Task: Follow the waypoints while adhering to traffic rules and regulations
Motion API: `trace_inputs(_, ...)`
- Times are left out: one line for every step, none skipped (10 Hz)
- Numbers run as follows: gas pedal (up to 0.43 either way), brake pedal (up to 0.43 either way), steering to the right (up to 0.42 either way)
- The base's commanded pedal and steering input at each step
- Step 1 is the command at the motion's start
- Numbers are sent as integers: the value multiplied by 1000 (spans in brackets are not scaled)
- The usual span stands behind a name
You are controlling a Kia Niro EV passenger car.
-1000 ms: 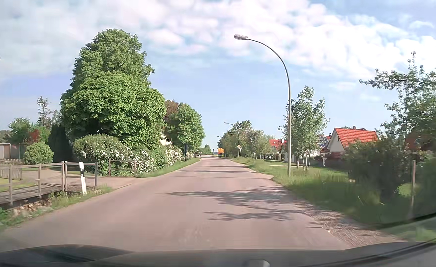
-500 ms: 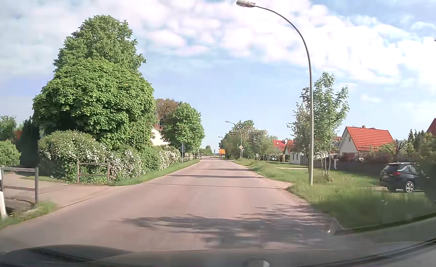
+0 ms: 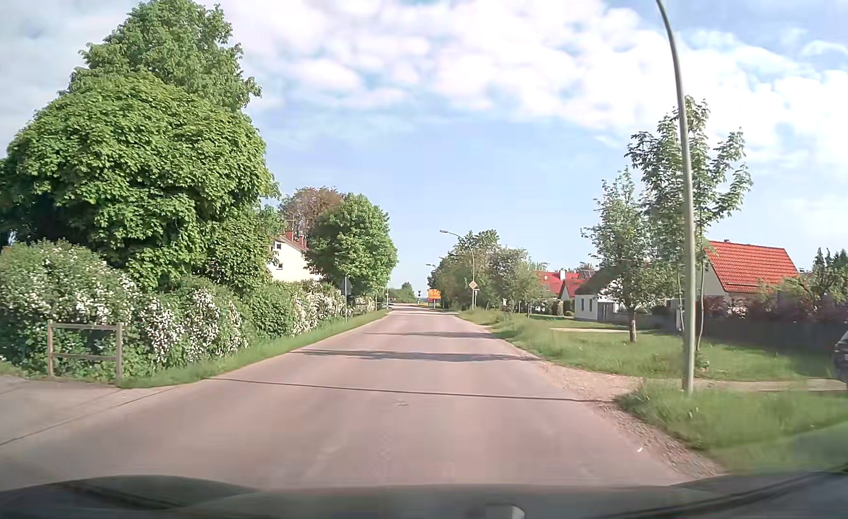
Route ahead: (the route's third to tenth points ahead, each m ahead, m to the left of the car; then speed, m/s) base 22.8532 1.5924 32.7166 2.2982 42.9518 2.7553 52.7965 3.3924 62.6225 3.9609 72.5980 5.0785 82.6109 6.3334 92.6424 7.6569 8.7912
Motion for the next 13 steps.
trace_inputs(118,0,-5)
trace_inputs(118,0,-5)
trace_inputs(118,0,-5)
trace_inputs(118,0,-5)
trace_inputs(118,0,-5)
trace_inputs(110,0,-5)
trace_inputs(110,0,-5)
trace_inputs(110,0,-5)
trace_inputs(110,0,-5)
trace_inputs(110,0,-5)
trace_inputs(110,0,-5)
trace_inputs(110,0,-5)
trace_inputs(110,0,-5)
